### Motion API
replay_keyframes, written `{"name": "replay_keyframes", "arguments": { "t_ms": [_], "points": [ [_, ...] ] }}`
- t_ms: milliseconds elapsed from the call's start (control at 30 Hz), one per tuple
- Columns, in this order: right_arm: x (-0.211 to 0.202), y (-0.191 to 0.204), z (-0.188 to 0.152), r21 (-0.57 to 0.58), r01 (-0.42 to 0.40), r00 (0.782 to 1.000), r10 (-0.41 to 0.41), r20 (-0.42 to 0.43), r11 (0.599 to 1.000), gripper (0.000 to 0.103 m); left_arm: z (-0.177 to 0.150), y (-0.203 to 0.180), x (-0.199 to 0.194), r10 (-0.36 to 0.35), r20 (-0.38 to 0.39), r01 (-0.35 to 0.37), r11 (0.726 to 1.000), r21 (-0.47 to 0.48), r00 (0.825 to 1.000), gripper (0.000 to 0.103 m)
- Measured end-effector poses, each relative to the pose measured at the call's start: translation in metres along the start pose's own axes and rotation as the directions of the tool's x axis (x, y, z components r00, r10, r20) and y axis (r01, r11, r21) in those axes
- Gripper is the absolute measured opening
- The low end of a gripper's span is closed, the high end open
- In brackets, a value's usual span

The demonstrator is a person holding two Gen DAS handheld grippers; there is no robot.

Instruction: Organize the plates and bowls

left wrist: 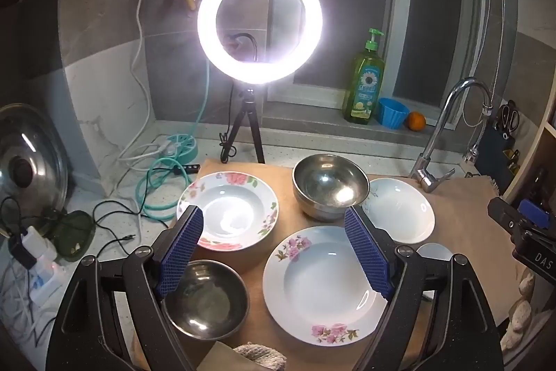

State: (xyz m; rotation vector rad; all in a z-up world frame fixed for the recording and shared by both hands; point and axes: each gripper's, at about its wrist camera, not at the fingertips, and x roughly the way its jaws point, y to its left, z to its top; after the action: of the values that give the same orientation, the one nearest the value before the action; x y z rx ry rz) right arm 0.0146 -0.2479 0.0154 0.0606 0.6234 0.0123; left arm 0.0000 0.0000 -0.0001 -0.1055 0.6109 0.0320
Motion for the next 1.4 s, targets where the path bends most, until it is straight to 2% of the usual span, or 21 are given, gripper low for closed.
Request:
{"name": "replay_keyframes", "arguments": {
  "t_ms": [1400],
  "points": [
    [0.002,0.0025,0.0012,-0.001,-0.003,1.0,0.003,0.009,1.0,0.103,0.0023,0.0003,0.0039,0.003,-0.015,-0.002,1.0,0.007,1.0,0.084]
  ]
}}
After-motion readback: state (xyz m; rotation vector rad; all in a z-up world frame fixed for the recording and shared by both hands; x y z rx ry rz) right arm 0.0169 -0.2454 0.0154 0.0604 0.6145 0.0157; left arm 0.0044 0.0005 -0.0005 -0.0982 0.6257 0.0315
